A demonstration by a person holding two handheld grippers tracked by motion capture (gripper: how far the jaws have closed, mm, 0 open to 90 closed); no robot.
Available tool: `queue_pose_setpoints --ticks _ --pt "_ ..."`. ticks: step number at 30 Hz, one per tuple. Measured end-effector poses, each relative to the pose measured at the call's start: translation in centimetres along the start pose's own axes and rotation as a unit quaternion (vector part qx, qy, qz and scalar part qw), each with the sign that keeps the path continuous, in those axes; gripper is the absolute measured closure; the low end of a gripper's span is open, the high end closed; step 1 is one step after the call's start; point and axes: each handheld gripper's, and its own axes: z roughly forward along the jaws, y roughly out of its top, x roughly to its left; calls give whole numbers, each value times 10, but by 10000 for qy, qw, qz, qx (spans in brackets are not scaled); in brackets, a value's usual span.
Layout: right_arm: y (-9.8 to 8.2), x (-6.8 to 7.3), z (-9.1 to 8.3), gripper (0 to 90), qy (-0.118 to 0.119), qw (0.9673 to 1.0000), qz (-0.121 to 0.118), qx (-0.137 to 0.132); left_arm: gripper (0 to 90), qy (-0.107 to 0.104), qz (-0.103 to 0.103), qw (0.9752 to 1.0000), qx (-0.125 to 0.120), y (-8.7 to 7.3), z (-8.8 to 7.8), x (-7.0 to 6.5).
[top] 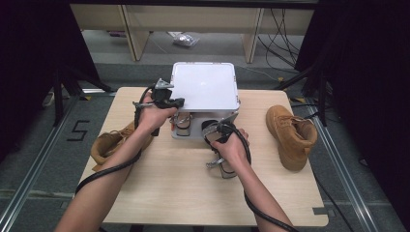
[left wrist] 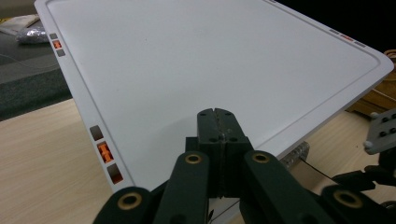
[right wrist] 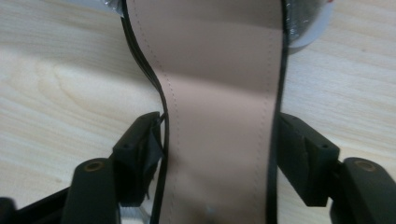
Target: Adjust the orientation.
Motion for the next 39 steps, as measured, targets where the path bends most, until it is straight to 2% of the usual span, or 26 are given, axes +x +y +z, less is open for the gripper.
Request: queue_pose_setpoints --ticks 1,2,5,6,7,8,9,10,11,12,13,14,15,17,18,19,21,22,25,26,27,28,30,35,37,39 --pt "0 0 0 336 0 10000 0 0 898 0 0 10000 0 0 0 0" --pt "-2 -1 -7 336 41 9998 -40 -203 898 -5 4 10000 -2 0 0 0" --pt "-4 -3 -14 335 11 9995 -115 -285 898 0 11 10000 -6 0 0 0" --pt "-6 -4 -23 348 173 9994 -25 -294 898 1 8 10000 -7 0 0 0" --pt "-6 -4 -23 348 173 9994 -25 -294 898 1 8 10000 -7 0 0 0" --pt "-8 -5 -28 376 273 9990 -21 -344 898 3 9 10000 -7 0 0 0" --pt "-12 -10 -38 480 268 9982 -66 -538 898 5 11 10000 -4 0 0 0" --pt "-15 -13 -43 516 264 9976 -128 -633 898 5 14 10000 -4 0 0 0" --pt "-15 -13 -43 516 264 9976 -128 -633 898 5 14 10000 -4 0 0 0" --pt "-18 -16 -48 559 288 9975 -116 -633 898 3 8 10000 -5 0 0 0" --pt "-22 -19 -52 607 317 9965 -233 -733 898 2 1 10000 2 0 0 0" --pt "-24 -22 -55 645 295 9959 -232 -818 898 5 3 10000 6 0 0 -1" --pt "-32 -28 -62 707 375 9955 -258 -837 898 8 6 10000 8 0 0 -1" --pt "-35 -30 -64 725 406 9960 -216 -767 898 7 3 10000 6 0 0 -1" --pt "-44 -34 -67 775 507 9956 -199 -767 898 11 8 10000 -8 0 0 -1" --pt "-49 -37 -69 802 515 9949 -314 -803 898 12 9 10000 -8 0 0 -1" --pt "-54 -38 -70 826 459 9952 -356 -784 898 8 7 10000 -8 0 0 -1" --pt "-64 -40 -71 852 484 9957 -387 -695 898 10 10 10000 -8 0 0 -1" --pt "-72 -45 -70 859 534 9956 -445 -631 898 13 21 10000 -1 0 0 0" --pt "-78 -52 -71 874 603 9955 -388 -619 898 6 11 10000 -1 0 0 0" --pt "-78 -52 -71 874 603 9955 -388 -619 898 6 11 10000 -1 0 0 0" --pt "-84 -59 -71 899 547 9958 -400 -614 898 1 13 10000 0 0 0 0" --pt "-90 -60 -67 900 538 9965 -414 -485 898 16 17 10000 5 0 0 -1" --pt "-99 -56 -57 900 550 9970 -489 -247 898 17 23 10000 -1 0 0 0" --pt "-106 -48 -46 900 615 9959 -658 -90 898 13 14 10000 2 0 0 0" --pt "-109 -41 -39 900 669 9954 -684 23 898 11 17 10000 0 0 0 0"
